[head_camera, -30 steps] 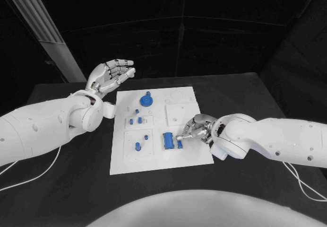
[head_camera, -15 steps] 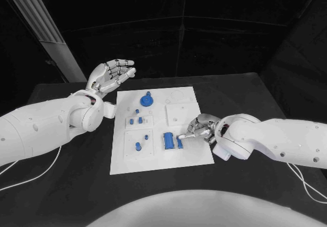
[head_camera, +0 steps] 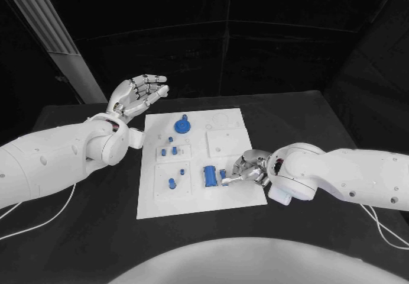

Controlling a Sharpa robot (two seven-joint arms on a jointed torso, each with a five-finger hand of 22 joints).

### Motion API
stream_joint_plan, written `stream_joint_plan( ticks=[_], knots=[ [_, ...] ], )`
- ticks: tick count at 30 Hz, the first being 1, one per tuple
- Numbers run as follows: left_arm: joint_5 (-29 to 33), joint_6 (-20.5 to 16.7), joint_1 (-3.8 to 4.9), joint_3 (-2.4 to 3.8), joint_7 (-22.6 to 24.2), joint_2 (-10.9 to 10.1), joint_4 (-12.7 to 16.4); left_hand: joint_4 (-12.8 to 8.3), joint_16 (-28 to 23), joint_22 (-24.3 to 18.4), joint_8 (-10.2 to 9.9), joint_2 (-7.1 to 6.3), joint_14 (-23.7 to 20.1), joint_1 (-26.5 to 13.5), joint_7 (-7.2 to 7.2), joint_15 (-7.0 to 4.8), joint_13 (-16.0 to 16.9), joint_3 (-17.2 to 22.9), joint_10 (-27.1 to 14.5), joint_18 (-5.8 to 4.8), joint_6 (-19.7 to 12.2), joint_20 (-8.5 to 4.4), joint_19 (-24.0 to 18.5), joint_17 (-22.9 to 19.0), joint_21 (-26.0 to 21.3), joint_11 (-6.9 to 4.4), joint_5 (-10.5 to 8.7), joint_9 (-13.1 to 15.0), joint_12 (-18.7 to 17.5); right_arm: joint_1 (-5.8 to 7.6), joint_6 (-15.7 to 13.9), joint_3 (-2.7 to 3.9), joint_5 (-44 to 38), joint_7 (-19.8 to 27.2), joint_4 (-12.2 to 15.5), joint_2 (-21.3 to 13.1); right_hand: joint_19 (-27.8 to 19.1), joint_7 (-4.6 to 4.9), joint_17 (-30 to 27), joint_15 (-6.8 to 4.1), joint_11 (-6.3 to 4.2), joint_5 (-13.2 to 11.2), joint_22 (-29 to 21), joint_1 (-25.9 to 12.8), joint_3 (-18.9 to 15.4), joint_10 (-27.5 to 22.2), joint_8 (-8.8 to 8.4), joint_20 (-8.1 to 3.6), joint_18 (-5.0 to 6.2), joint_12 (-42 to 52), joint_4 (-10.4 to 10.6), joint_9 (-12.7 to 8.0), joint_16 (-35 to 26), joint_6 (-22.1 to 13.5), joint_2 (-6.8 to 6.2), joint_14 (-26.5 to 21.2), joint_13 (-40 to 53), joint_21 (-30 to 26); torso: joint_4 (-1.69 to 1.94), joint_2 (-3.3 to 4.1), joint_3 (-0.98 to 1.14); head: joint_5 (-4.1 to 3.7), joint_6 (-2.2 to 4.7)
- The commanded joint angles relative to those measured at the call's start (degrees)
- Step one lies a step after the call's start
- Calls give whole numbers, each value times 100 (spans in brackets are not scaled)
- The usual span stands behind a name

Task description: Assemble the parts on the task board

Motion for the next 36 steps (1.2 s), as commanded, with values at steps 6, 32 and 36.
stream_joint_plan(
  ticks=[6, 32, 36],
  knots=[
    [11, 46, 6, 4, 887, -3, 9, -5, 25, -9, 19, 60, -30, -10, 759, -3, -7, 22, -38, -65, -50, 0, -57, -5, -20, -7, 24, -6, 19, 4, 475, 0, -104, -236, -79, 90, 604, -31, 1509, -52, -77, -14, 1509, 82, 42, 607, 77, -59, -86, 14, 25, 99, 14, -46, 134, 595, 1490, 18, 7, 0, -2, 23, -1],
    [11, 52, 5, 4, 884, -3, 11, -6, 31, -9, 25, 67, -32, -8, 759, -2, -9, 21, -42, -66, -54, 0, -58, -14, -20, -6, 29, -9, 24, 3, 328, 0, -240, -233, -219, 172, 604, -110, 1509, -108, -147, 93, 1509, 415, 182, 607, 41, -111, -86, 14, -13, 229, 14, 15, 442, 595, 1490, 18, 2, 1, -2, -1, -1],
    [11, 54, 5, 4, 884, -5, 17, -6, 31, -9, 25, 67, -32, -8, 759, -2, -9, 21, -42, -66, -54, 0, -58, -14, -20, -6, 29, -9, 24, 4, 349, 0, -282, -245, -266, 204, 604, -125, 1509, -122, -162, 197, 1509, 576, 232, 607, 1, -126, -86, 14, -75, 255, 14, 22, 481, 595, 1490, 18, 9, 0, -3, 0, -1]
  ],
)
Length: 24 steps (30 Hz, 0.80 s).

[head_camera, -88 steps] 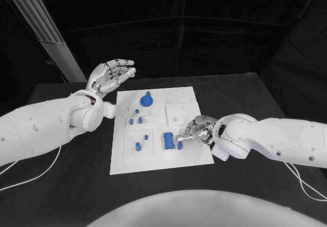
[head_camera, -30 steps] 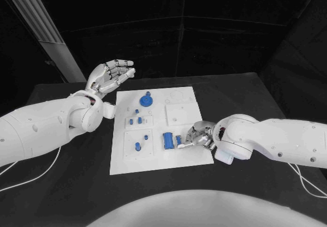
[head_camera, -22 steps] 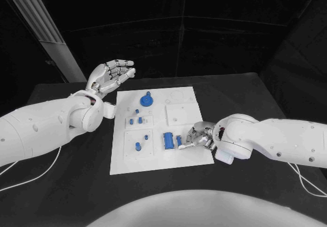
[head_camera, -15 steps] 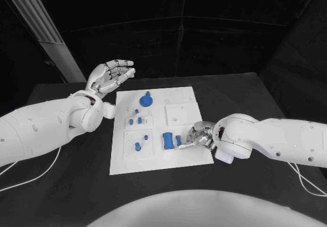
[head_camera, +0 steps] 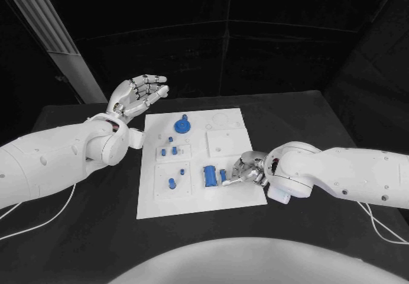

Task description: Assemble the parts on the task board

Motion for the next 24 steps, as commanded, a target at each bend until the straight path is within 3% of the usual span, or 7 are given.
stream_joint_plan(
  ticks=[1, 11, 17, 24],
  knots=[
    [11, 52, 8, 4, 883, -1, 11, -6, 31, -10, 26, 67, -32, -8, 759, -3, -5, 21, -42, -66, -54, 0, -58, -5, -20, -6, 29, -10, 25, 5, 40, -1, -97, -46, -55, 22, 605, -49, 1509, -43, -72, 71, 1510, 372, 40, 637, -40, -46, -86, -32, -36, 17, 14, 22, 227, 596, 1482, 18, 11, -4, -2, -1, -1],
    [11, 49, 8, 4, 879, -9, 12, -6, 31, -10, 26, 67, -32, -8, 759, -3, -5, 21, -42, -66, -54, 0, -58, -5, -20, -6, 29, -10, 25, 5, 39, 0, -133, -47, -77, 61, 605, -62, 1509, -54, -84, 104, 1510, 586, 94, 637, -91, -59, -86, -32, -148, 47, 14, 35, 213, 596, 1482, 18, -5, -3, -1, 10, -1],
    [11, 54, 8, 4, 877, 0, 8, -6, 31, -10, 26, 67, -32, -8, 759, -3, -5, 21, -42, -66, -54, 0, -58, -5, -20, -6, 29, -10, 25, 4, 14, 0, -150, -28, -59, 53, 605, -66, 1509, -60, -89, 131, 1510, 773, 198, 637, -149, -66, -86, -32, -248, 63, 14, 51, 261, 596, 1482, 18, -1, -1, 0, 1, -1],
    [11, 57, 8, 4, 873, 4, 3, -6, 31, -10, 26, 67, -32, -8, 759, -3, -5, 21, -42, -66, -54, 0, -58, -5, -20, -6, 29, -10, 25, 4, -65, 0, -155, 7, -39, 32, 605, -56, 1509, -57, -84, 281, 1510, 793, 253, 637, -200, -67, -86, -32, -200, 80, 14, 58, 344, 596, 1482, 18, 1, 0, 1, -9, -1]
  ],
)
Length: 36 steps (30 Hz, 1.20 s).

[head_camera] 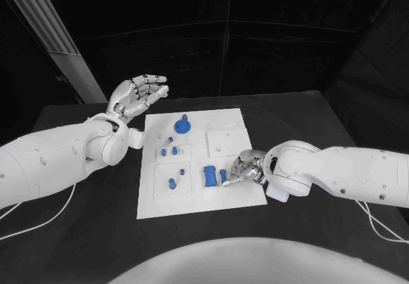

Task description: Assemble the parts on the task board

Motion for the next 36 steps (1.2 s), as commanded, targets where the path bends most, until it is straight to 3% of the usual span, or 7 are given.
stream_joint_plan(
  ticks=[1, 15, 21, 28, 31, 35, 36],
  knots=[
    [11, 58, 7, 4, 872, 7, 3, -6, 31, -6, 26, 67, -32, -8, 759, -3, -6, 21, -42, -66, -54, 0, -58, -7, -20, -6, 29, -5, 25, -11, -85, -16, -70, -24, -6, -18, 604, -14, 1509, -38, -81, 146, 1509, 485, 42, 636, -42, -24, -86, -18, 35, 19, 14, 18, 507, 617, 1485, 18, 1, 2, 1, -9, -1],
    [11, 59, 5, 4, 869, 10, 2, -6, 31, -6, 26, 67, -32, -8, 759, -3, -6, 21, -42, -66, -54, 0, -58, -7, -20, -6, 29, -5, 25, -11, -121, -16, -71, 6, -13, -19, 604, -13, 1509, -38, -80, 201, 1509, 509, 31, 636, -63, -24, -86, -18, 39, 34, 14, 13, 465, 617, 1485, 18, 4, 4, -3, -11, -1],
    [11, 62, 4, 4, 875, 3, 8, -6, 31, -6, 26, 67, -32, -8, 759, -3, -6, 21, -42, -66, -54, 0, -58, -7, -20, -6, 29, -5, 25, -11, -642, -16, -3, 534, 60, -103, 604, 8, 1509, -35, -62, 165, 1509, 416, -95, 636, -125, -20, -86, -18, 116, 48, 14, 7, 293, 617, 1485, 18, 4, 4, 2, 20, -1],
    [11, 47, -13, 4, 924, 5, 8, -4, 43, -8, 40, 63, -42, -10, 760, -1, -11, 8, -59, -66, -65, 0, -62, -30, -18, -5, 35, -13, 36, 15, -2262, -5, 918, 3023, 152, -313, 604, 449, 1509, 272, 326, 225, 1509, 200, -393, 636, -1430, 197, -86, -18, 316, -863, 14, -435, 25, 617, 1485, 18, 1, -18, -9, 53, -1],
    [11, 9, -29, 4, 1006, 17, 21, -1, 49, -8, 47, 56, -56, -25, 763, 1, -16, -4, -85, -66, -81, 0, -62, -48, -16, -1, 37, -19, 36, 70, -2598, -1, 1574, 4167, 41, -269, 600, 557, 1509, 431, 450, 254, 1507, 195, -460, 636, -1703, 332, -84, -18, 336, -1147, 14, -543, -5, 617, 1485, 11, 9, -21, -8, 49, 21],
    [11, -127, -67, 4, 1200, -7, 87, 3, 69, -8, 73, 50, -76, -83, 766, 5, -20, -27, -134, -63, -95, -1, -52, -79, -7, 5, 35, -26, 42, 118, -2807, 3, 2414, 5407, -191, -77, -1073, 721, 1227, 584, 592, 255, 589, -5, -608, 372, -1922, 556, 466, -204, 377, -1508, -162, -830, 61, 395, 1333, -2271, -23, -21, 9, 143, 181],
    [12, -173, -78, 4, 1252, -14, 107, 4, 78, -9, 85, 40, -86, -115, 768, 8, -20, -39, -154, -62, -102, -1, -50, -91, -5, 8, 32, -28, 47, 126, -2814, 4, 2596, 5665, -270, -6, -2094, 728, 403, 630, 640, 225, 27, -139, -689, -981, -1986, 587, 745, -1182, 320, -1608, -737, -932, 69, -322, 547, -3631, -23, -17, 8, 158, 249]
  ],
)
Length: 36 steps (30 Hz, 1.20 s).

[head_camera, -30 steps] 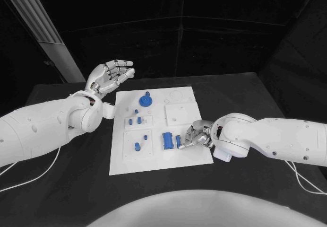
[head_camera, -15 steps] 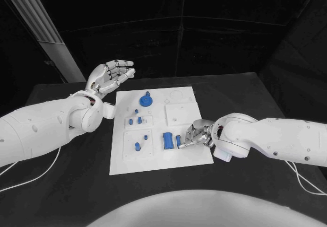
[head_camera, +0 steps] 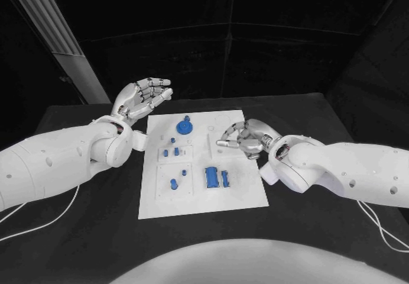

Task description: Assemble the parts on the task board

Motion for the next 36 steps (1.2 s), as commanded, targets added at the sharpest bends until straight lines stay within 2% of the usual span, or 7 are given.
stream_joint_plan(
  ticks=[1, 8, 18, 19, 21, 24, 36],
  knots=[
    [22, -182, -22, 4, 1294, -20, 69, 5, 39, -11, 38, -9, -56, -111, 770, 11, -5, -49, -67, -59, -70, 0, -15, -32, -5, 10, 27, -12, 32, 22, -643, 3, 1403, 2300, -196, 184, -2056, 40, -774, 77, 111, -36, -519, -458, -182, -2500, -134, 110, 511, -2507, -220, -239, -1541, -197, 26, -1502, -469, -2837, -22, -2, 10, 57, 164],
    [193, -285, -126, 4, 1513, -7, 146, 4, 63, -44, 91, -26, -185, -180, 781, 21, -5, -37, -201, -64, -154, 0, -70, -111, -16, 26, 23, -29, 62, 42, -365, 16, 2031, 3274, -740, 710, -3915, 571, -3713, 889, 743, -384, -2047, -1645, -536, -5160, -644, 556, 218, -5966, -4, -792, -5002, -898, 81, -5032, -3290, -5135, -1, -11, 5, 75, 530],
    [247, -350, -185, 5, 1710, 4, 262, 7, 148, -77, 178, -13, -283, -380, 787, 35, 3, -44, -294, -68, -228, -1, -136, -178, -20, 36, -69, -34, 145, 45, -285, 21, 2359, 3818, -1166, 1047, -5781, 297, -4720, 1084, 940, -514, -3936, -3031, 973, -6520, -719, 776, 20, -6734, 113, -1024, -6002, -2293, -1367, -6875, -4303, -6518, 22, -14, 5, 62, 977],
    [159, -265, -188, 0, 0, -2, 239, -495, -1296, -1256, -802, 225, -670, -2446, -268, -384, -382, 438, -1029, -200, -879, -501, -849, -381, -455, -405, -486, -448, -926, 34, -311, 16, 2041, 3275, -1131, 1030, -6205, -372, -5537, 719, 507, -900, -4890, -4574, 1131, -7024, -1738, 313, -490, -7420, -403, -1588, -6838, -2570, -759, -7282, -5259, -6973, 14, -18, 4, 56, 901],
    [169, -298, -200, 18, -12, -10, 262, -551, -1455, -1407, -909, 225, -734, -2732, -279, -448, -382, 438, -1149, -200, -986, -562, -970, -411, -455, -465, -551, -448, -1034, 25, -330, 31, 2074, 3266, -1128, 1025, -6595, -913, -6173, 433, 169, -900, -5720, -5664, 1553, -7435, -2470, -34, -490, -7931, -788, -2013, -7475, -2790, -759, -7632, -6000, -6973, 12, -35, 8, 70, 917],
    [217, -466, -263, 108, -73, -50, 374, -683, -1815, -1705, -1152, 225, -841, -3267, -290, -555, -382, 438, -1345, -265, -1161, -693, -1153, -464, -455, -576, -663, -448, -1304, -18, -425, 107, 2242, 3219, -1113, 1001, -6961, -913, -6752, -149, -516, -900, -6495, -6768, 1553, -7804, -3151, -750, -490, -8404, -1147, -2397, -8059, -3281, -759, -7966, -6674, -6973, 5, -119, 28, 142, 999],
    [676, -2070, -864, 967, -657, -433, 1453, -1076, -2897, -2606, -1889, 225, -1159, -4868, -463, -873, -382, 438, -1919, -667, -1673, -1084, -1717, -871, -455, -923, -993, -448, -2103, -355, -1173, 708, 3564, 2848, -990, 814, -7460, -913, -7490, -149, -516, -900, -7490, -8147, 1553, -8310, -4017, -750, -490, -9007, -1603, -2890, -8804, -3281, -759, -8396, -7542, -6973, -35, -576, 139, 531, 1446]
  ],
)
